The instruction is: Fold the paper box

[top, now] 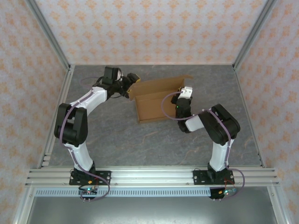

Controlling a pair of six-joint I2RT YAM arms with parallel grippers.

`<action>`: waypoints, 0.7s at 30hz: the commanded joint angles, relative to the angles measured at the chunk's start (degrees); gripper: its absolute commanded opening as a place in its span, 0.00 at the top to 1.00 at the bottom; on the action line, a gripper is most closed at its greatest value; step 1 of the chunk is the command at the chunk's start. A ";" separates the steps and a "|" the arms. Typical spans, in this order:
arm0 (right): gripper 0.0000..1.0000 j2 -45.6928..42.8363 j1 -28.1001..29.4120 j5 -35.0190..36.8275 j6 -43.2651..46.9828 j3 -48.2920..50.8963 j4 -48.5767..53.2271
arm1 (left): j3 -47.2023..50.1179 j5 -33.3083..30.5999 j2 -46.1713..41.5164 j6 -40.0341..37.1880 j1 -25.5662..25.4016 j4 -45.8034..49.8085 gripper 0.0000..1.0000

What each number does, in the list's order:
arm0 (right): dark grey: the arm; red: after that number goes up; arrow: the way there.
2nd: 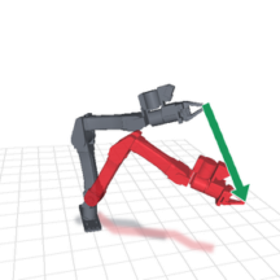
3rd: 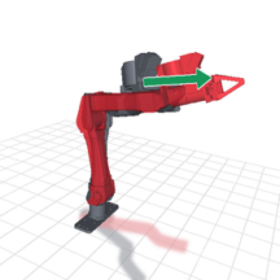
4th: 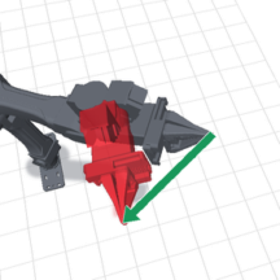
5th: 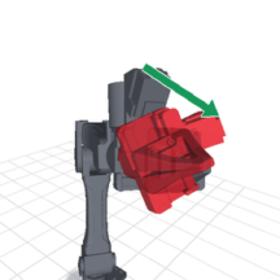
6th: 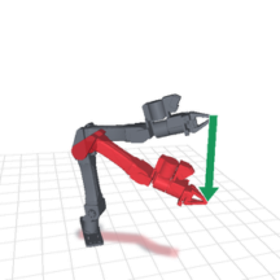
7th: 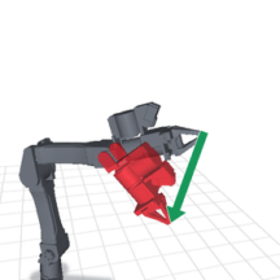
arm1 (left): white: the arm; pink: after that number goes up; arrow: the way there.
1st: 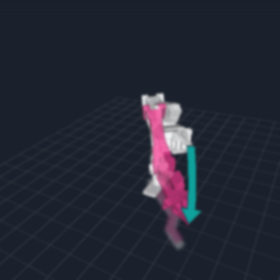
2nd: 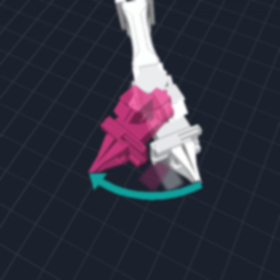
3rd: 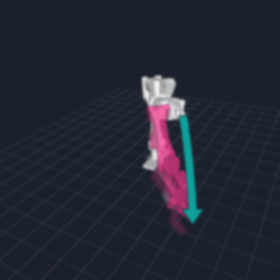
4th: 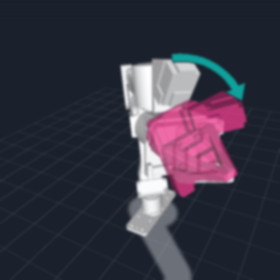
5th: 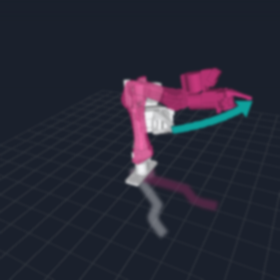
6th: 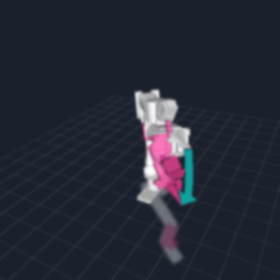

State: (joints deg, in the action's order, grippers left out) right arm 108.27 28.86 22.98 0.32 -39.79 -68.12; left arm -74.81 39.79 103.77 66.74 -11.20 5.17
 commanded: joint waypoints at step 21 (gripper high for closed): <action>0.96 -4.90 -0.47 0.04 -6.06 1.93 9.68 | 0.64 -26.28 -13.86 -23.13 5.23 14.77 0.21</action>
State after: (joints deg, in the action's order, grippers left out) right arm 102.48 28.82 23.62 -6.17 -39.27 -57.41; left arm -70.91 23.99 94.41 55.88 -7.35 11.75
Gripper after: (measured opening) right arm 0.050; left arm 0.789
